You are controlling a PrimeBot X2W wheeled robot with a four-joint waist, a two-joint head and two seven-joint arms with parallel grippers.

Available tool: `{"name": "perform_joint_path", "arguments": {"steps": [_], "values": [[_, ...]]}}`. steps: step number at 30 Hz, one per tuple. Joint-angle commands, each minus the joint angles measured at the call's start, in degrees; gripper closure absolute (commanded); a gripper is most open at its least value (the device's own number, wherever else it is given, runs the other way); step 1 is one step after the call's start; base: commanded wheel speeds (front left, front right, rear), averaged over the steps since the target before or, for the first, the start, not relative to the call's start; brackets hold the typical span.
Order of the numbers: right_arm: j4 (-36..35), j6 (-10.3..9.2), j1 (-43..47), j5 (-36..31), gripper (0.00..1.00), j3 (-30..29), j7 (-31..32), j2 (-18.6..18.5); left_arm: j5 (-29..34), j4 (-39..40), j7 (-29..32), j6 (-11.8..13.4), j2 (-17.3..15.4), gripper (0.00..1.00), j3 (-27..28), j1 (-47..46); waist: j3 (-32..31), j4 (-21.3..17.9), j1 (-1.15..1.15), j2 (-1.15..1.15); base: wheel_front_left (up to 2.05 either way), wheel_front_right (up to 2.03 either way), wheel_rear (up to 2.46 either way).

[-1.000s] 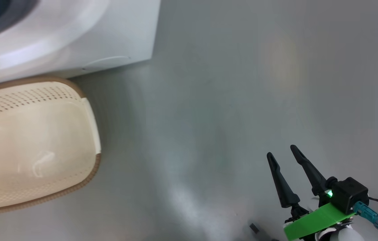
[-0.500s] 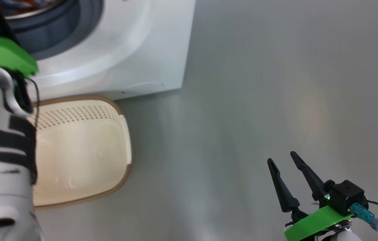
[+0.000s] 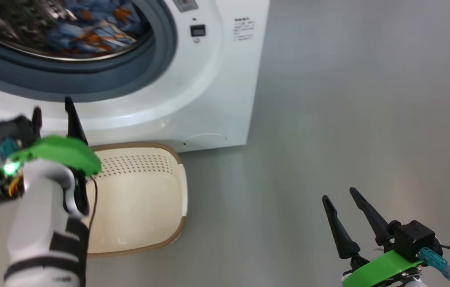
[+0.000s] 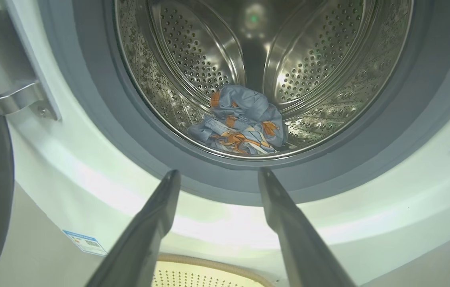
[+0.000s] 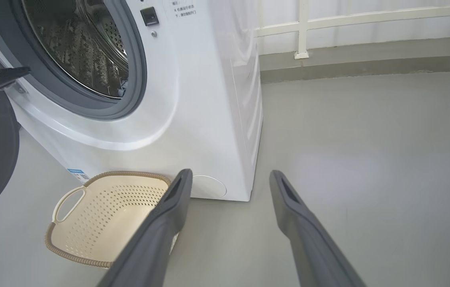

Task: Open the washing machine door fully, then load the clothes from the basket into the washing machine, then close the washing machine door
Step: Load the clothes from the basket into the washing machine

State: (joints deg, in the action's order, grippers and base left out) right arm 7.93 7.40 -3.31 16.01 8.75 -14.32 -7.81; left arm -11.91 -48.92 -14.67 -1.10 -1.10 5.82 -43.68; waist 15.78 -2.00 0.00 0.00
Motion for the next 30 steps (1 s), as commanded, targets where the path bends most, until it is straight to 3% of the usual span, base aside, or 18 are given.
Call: {"name": "perform_joint_path", "arguments": {"steps": [1, 5, 9, 18, 30], "values": [[-1.5, 0.09, 0.5, -1.1, 0.0, 1.0, -0.7, -0.5, -2.0, 3.0, -0.3, -0.5, -1.8, 0.0, -0.1, 3.1, -2.9, 2.6, 0.0, 0.0, 0.0, 0.0, 0.0], [-1.7, 0.09, 0.7, -1.3, 0.0, 0.9, -0.7, -0.8, -7.1, 7.0, -0.3, 0.6, -1.8, 0.0, -5.5, 9.9, -3.9, 3.5, 0.0, 0.0, 0.0, 0.0, 0.0], [-1.7, 0.09, 1.2, -1.5, 0.0, 1.0, -0.7, -1.2, -8.8, 12.7, -0.3, 3.5, -1.8, 0.0, -9.3, 17.0, -5.6, 3.9, 0.0, 0.0, 0.0, 0.0, 0.0], [-2.6, 0.09, 4.3, -2.3, 0.0, -0.2, -0.7, -1.1, -8.2, 25.8, -0.3, 7.8, -1.8, 0.0, -10.9, 32.9, -9.7, 3.7, 0.0, 0.0, 0.0, 0.0, 0.0], [-3.7, 0.09, 6.5, -3.7, 0.0, -1.5, -0.7, -0.3, -6.4, 39.7, -0.3, 7.2, -1.8, 0.0, -9.5, 45.6, -12.9, 2.8, 0.0, 0.0, 0.0, 0.0, 0.0]]}}
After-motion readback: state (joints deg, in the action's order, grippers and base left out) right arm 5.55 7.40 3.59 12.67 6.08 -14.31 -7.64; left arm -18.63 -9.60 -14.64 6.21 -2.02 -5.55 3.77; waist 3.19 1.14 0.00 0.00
